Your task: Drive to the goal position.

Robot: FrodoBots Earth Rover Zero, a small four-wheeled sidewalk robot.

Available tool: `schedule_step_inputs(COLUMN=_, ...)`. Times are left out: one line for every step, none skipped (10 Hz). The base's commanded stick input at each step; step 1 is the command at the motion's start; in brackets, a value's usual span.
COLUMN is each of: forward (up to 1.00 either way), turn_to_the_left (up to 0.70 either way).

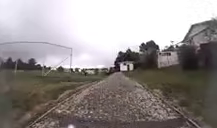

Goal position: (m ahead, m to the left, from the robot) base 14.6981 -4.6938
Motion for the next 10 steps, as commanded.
schedule_step_inputs(forward=0.85, turn_to_the_left=-0.12)
schedule_step_inputs(forward=0.85, turn_to_the_left=-0.34)
schedule_step_inputs(forward=0.85, turn_to_the_left=-0.34)
schedule_step_inputs(forward=0.85, turn_to_the_left=-0.34)
schedule_step_inputs(forward=0.85, turn_to_the_left=-0.34)
schedule_step_inputs(forward=0.85, turn_to_the_left=-0.34)
schedule_step_inputs(forward=0.85, turn_to_the_left=-0.28)
schedule_step_inputs(forward=0.85, turn_to_the_left=-0.17)
schedule_step_inputs(forward=0.85, turn_to_the_left=-0.06)
schedule_step_inputs(forward=0.85, turn_to_the_left=0.0)
